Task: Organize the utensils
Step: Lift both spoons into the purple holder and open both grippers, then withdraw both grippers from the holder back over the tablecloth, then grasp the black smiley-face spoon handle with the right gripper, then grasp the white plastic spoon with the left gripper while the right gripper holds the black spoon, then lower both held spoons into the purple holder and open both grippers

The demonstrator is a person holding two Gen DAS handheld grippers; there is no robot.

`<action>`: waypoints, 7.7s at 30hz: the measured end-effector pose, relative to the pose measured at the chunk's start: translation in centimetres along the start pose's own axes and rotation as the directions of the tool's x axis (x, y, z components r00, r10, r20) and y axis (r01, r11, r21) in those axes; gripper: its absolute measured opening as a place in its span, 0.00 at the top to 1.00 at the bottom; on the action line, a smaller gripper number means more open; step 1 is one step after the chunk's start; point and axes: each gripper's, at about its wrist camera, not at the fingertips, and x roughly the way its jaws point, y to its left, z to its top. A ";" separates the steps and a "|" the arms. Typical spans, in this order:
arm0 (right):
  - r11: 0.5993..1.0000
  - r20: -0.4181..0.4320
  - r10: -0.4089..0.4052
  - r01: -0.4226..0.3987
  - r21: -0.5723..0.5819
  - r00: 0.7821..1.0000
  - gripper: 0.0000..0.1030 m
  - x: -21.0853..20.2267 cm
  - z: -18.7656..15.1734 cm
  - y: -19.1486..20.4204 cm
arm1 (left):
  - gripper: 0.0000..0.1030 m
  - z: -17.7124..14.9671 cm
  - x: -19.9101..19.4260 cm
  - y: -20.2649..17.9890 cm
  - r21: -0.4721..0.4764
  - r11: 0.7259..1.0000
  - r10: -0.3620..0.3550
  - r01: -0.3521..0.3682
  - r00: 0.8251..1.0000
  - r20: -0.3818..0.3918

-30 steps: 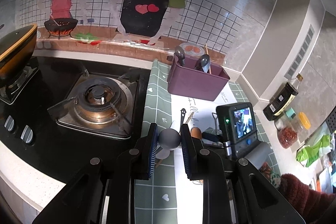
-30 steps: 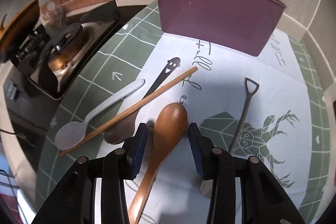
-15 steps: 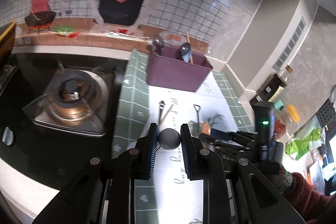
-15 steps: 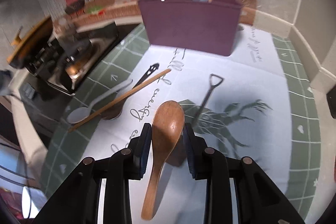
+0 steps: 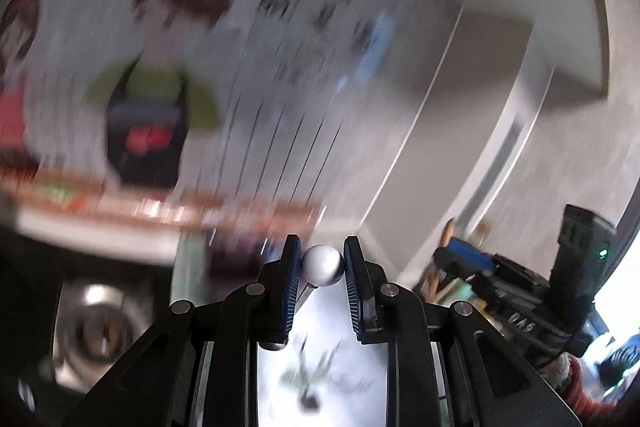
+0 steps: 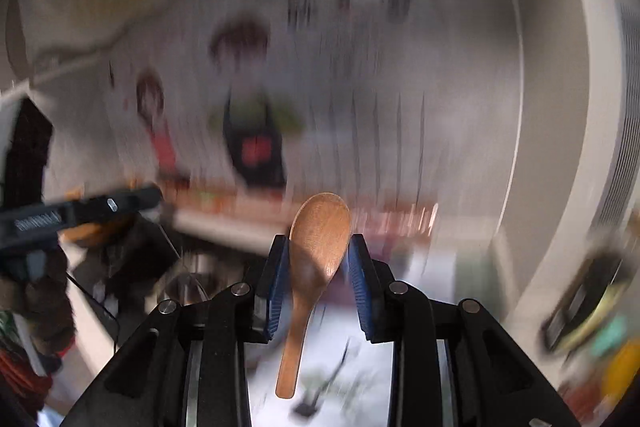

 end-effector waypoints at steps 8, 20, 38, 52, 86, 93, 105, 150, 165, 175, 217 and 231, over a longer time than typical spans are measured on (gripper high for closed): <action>0.995 0.129 -0.075 0.082 -0.052 0.989 0.73 4.9 6.2 -2.3 | 0.78 4.4 7.4 3.2 -0.055 0.998 0.005 -0.003 0.999 0.043; 0.991 0.016 -0.104 0.105 -0.077 0.994 0.73 19.3 0.3 -4.0 | 0.78 0.5 17.8 10.4 -0.159 0.985 0.039 -0.062 0.989 -0.144; 0.996 -0.256 0.044 -0.022 0.090 0.966 0.64 17.4 -5.9 -6.5 | 0.53 -5.4 16.4 9.7 -0.060 0.972 0.206 -0.227 0.948 -0.244; 0.990 -0.409 0.080 -0.025 0.137 0.909 0.64 10.7 -14.6 -3.4 | 0.52 -17.3 10.4 7.8 0.052 0.963 0.264 -0.265 0.878 -0.399; 0.990 -0.579 0.142 -0.116 0.082 0.803 0.62 15.7 -22.0 7.6 | 0.52 -26.0 -5.9 11.4 -0.017 0.893 0.416 -0.449 0.841 -0.346; 0.994 -0.564 0.087 -0.032 0.106 0.821 0.69 21.3 -21.0 8.6 | 0.52 -26.6 -8.9 12.0 -0.052 0.876 0.438 -0.480 0.835 -0.334; 0.994 -0.618 0.062 -0.107 -0.037 0.784 0.84 19.3 -23.4 8.4 | 0.52 -26.1 -4.4 11.2 -0.020 0.941 0.305 -0.338 0.873 -0.382; 0.943 -0.616 0.268 -0.331 0.012 0.741 0.91 22.2 -20.8 7.4 | 0.52 -26.9 -1.7 9.5 -0.040 0.930 0.318 -0.366 0.853 -0.414; 0.961 -0.481 0.266 -0.191 0.199 0.836 0.91 12.6 -20.4 -0.6 | 0.75 -23.9 11.0 8.4 0.223 0.962 0.257 -0.155 0.784 -0.565; 0.962 -0.450 0.244 -0.158 0.220 0.859 0.91 10.7 -20.8 -1.4 | 0.78 -24.5 14.6 8.1 0.262 0.954 0.287 -0.146 0.698 -0.657; 0.966 -0.371 0.243 -0.189 0.178 0.896 0.91 9.7 -19.3 -2.5 | 0.92 -17.7 9.1 3.9 -0.022 0.967 0.225 -0.254 0.890 -0.398; 0.970 -0.314 0.212 -0.161 0.182 0.925 0.91 8.1 -14.6 -4.9 | 0.92 -12.9 6.5 2.7 -0.025 0.985 0.162 -0.172 0.959 -0.233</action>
